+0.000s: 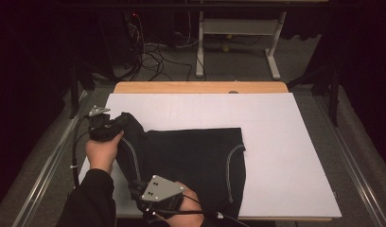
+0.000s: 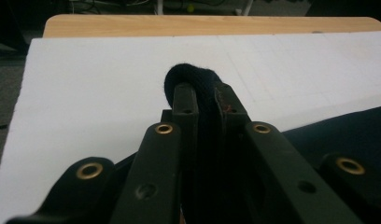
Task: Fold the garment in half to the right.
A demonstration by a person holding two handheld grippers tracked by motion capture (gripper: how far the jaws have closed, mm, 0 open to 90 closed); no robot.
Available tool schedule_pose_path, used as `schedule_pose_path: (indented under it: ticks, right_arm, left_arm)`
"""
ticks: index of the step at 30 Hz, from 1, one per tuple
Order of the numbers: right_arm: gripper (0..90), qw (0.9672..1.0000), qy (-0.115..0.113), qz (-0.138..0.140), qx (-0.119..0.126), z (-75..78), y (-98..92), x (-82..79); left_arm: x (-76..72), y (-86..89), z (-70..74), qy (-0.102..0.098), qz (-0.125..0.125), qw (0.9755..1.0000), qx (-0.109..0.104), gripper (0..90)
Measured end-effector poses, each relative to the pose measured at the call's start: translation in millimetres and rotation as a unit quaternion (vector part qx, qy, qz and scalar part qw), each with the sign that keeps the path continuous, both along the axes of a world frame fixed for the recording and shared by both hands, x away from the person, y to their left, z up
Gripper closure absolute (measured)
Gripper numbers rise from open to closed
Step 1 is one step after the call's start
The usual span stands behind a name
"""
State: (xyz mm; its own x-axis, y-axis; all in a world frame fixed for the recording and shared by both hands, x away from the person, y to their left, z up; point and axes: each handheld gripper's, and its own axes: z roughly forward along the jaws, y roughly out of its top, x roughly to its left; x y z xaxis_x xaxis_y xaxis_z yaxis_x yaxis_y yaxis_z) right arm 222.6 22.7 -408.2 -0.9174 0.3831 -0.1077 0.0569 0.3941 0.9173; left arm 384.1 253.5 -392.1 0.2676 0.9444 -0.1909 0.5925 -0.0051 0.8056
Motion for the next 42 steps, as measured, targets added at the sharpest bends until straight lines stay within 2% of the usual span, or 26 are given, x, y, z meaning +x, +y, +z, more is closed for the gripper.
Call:
schedule_pose_path:
  ticks: [4, 8, 11, 22, 35, 42]
  right_arm:
    - [74.6, 0.9999, -0.005, -0.009, 0.009, 1.5, -13.8, 0.3]
    - [74.7, 0.9997, 0.0, -0.018, 0.015, -1.1, -25.5, 2.1]
    - [74.7, 0.9995, -0.002, -0.026, 0.015, -2.5, -35.3, 1.6]
    - [74.6, 0.9985, -0.002, -0.054, 0.012, -9.4, -69.6, -3.0]
    - [74.7, 0.9963, -0.001, -0.085, 0.003, -19.1, -101.8, -3.7]
    - [74.6, 0.9948, -0.004, -0.102, -0.001, -20.3, -120.7, -7.2]
  left_arm:
    - [5.4, -12.7, 6.9, 0.004, -0.009, 0.9999, 0.009, 77.4]
    - [9.3, -28.4, 9.2, 0.002, -0.016, 0.9996, 0.022, 77.4]
    - [11.2, -36.5, 9.8, 0.003, -0.02, 0.9996, 0.022, 77.3]
    - [12.2, -66.9, 9.8, -0.011, -0.044, 0.9988, 0.02, 76.9]
    - [16.2, -89.8, 4.0, -0.001, -0.054, 0.9984, 0.019, 76.9]
    - [20.0, -109.0, 5.2, -0.009, -0.071, 0.9973, 0.017, 76.8]
